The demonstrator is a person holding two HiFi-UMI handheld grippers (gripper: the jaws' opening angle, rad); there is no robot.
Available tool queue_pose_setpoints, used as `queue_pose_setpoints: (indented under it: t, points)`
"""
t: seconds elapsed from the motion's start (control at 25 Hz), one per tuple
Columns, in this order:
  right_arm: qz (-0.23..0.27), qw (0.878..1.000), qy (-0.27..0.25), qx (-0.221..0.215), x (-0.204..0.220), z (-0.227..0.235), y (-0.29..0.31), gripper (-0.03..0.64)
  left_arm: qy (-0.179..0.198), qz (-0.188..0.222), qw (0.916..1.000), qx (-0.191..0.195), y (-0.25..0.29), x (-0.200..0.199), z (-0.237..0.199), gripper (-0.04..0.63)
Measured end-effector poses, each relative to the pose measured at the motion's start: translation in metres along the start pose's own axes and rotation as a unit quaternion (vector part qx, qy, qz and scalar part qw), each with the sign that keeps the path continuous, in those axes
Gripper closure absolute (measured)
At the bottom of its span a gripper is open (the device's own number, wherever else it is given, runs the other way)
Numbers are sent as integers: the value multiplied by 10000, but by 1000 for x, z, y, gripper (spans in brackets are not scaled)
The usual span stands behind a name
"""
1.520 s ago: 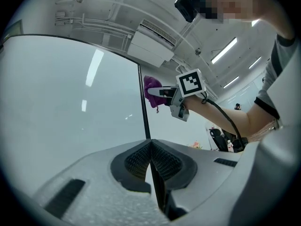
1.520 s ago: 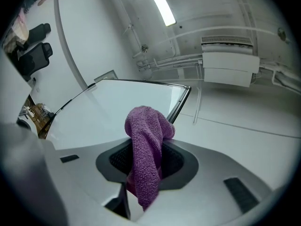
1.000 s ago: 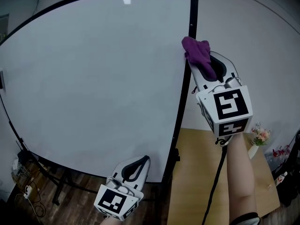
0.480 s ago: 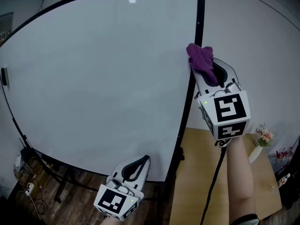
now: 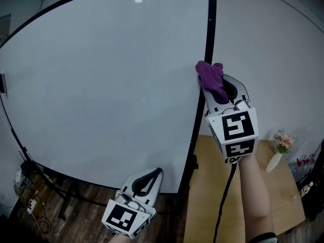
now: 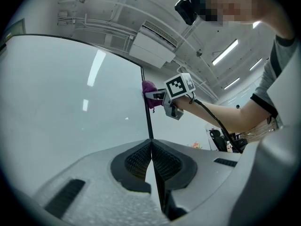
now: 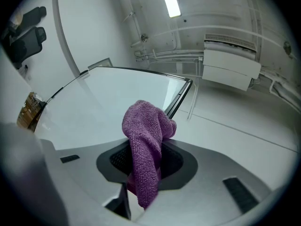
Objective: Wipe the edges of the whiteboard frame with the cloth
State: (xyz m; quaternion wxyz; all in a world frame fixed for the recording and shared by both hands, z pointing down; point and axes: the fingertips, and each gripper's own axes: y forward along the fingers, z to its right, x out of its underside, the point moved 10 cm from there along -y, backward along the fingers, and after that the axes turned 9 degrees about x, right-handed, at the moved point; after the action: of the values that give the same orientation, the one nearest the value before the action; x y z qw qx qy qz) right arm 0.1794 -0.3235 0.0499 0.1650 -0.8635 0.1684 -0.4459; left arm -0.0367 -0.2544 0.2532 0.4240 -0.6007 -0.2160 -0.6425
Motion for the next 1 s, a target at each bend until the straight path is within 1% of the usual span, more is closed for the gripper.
queue_pose_setpoints:
  t: [0.6, 0.84, 1.0]
  points:
    - [-440, 9990, 56, -85, 29, -25, -18, 503, -33, -77, 9999, 122, -14, 12, 10, 577]
    - [-594, 9982, 75, -85, 39, -34, -25, 503, -48, -113, 9999, 110, -24, 17, 12, 577]
    - [-680, 9976, 118, -94, 47, -41, -29, 503, -86, -215, 9997, 74, -30, 22, 15, 578]
